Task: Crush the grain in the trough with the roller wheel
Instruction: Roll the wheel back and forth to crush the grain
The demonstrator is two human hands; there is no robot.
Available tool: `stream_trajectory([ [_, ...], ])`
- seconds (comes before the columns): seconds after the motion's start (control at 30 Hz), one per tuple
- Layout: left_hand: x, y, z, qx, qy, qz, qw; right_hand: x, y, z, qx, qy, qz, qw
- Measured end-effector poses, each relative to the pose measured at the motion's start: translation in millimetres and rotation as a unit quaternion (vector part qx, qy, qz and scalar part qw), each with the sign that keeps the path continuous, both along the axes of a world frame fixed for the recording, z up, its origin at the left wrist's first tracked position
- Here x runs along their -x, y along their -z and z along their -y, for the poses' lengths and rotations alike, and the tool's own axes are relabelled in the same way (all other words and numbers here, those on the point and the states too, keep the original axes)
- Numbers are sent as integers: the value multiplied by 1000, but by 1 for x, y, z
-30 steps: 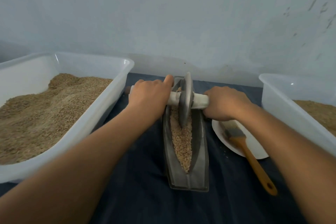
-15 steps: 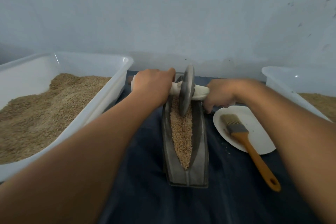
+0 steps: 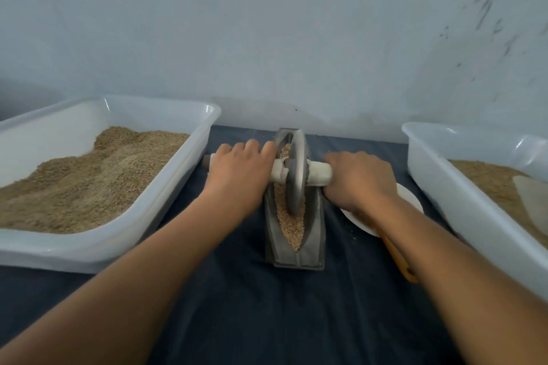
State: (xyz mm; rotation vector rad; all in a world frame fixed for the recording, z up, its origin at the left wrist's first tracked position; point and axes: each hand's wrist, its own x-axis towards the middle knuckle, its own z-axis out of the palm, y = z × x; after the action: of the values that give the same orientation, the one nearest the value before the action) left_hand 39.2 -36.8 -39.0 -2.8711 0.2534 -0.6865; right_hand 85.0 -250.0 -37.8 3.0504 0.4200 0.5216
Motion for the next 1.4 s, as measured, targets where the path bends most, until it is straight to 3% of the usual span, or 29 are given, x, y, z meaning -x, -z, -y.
stream_trajectory([
  [0.4,55,1,14,13,2,62,998,75,8,9,-100,-31,77,991],
  [0.6,68,8,5,12,-6,61,998,82,8,6,-52,-53,177,982],
  [0.77,61,16,3,4,-4,68,998,72,14,3,-39,-49,207,976],
  [1.2,-8,10,-1,9,-16,27,999,-6,-1,-5,33,16,25,999],
  [1.4,-50,-8,0,18,-29,-11,999,-45,-19,-7,24,8,-134,991],
])
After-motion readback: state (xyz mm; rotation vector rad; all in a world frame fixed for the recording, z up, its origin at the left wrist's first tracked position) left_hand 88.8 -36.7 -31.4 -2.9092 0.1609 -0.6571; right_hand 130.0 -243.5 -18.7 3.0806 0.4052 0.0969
